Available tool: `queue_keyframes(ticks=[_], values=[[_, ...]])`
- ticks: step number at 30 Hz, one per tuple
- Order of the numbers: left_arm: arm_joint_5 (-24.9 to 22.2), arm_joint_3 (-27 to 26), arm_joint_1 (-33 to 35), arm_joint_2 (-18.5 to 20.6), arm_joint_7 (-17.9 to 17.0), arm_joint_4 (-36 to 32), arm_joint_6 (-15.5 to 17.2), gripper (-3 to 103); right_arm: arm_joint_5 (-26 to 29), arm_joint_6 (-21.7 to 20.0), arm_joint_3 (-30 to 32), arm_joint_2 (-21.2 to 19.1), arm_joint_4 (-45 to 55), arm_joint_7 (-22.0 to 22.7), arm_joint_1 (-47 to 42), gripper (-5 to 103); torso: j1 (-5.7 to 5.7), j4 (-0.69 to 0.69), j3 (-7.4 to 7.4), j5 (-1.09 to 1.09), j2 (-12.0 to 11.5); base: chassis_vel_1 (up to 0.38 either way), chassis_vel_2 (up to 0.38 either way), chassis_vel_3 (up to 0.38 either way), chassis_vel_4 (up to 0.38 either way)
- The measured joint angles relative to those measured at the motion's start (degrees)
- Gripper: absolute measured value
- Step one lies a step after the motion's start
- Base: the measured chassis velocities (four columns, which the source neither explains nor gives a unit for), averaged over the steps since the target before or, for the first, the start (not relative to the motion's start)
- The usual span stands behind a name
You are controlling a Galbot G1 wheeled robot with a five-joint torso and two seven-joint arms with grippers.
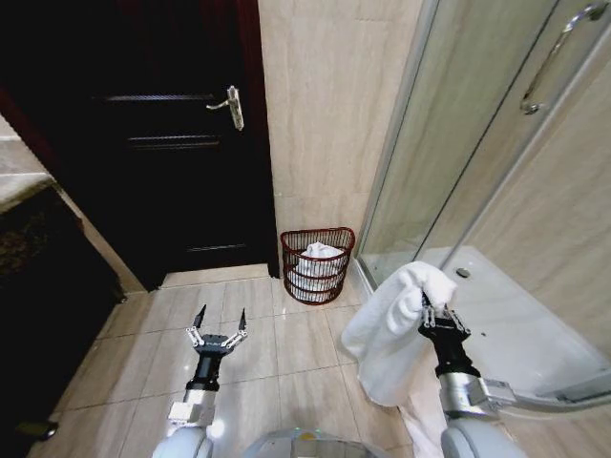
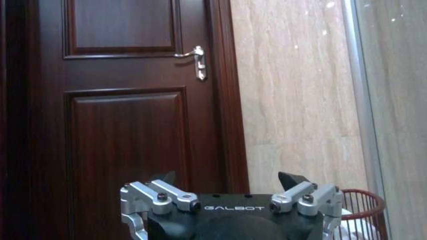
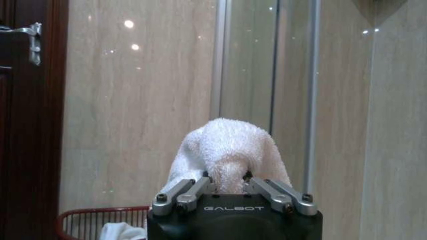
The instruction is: Discard the used towel into the hamper.
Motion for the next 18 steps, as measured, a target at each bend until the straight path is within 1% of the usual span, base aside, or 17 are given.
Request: queue_keyframes(ticks=[9, 14, 18], values=[[0.03, -0.03, 0.19, -0.09, 0.07, -0.39, 0.02, 100, -0.08, -0.06, -0.53, -0.06, 0.42, 0.04, 0.08, 16, 0.35, 0.0, 0.61, -0.01, 0.98, 0.072, 0.056, -0.064, -0.06], [0.3, 0.07, 0.39, -0.23, 0.22, -0.41, 0.03, 100, -0.08, -0.46, -0.64, -0.2, 0.7, -0.03, 0.06, 16, 0.58, 0.0, 0.99, 0.01, 1.6, 0.0, 0.0, 0.0, 0.0], [0.31, 0.07, 0.52, -0.26, 0.32, -0.51, 0.03, 100, -0.08, -0.48, -0.64, -0.36, 0.9, -0.03, 0.15, 16, 1.01, 0.0, 1.44, 0.01, 2.47, 0.0, 0.0, 0.0, 0.0]])
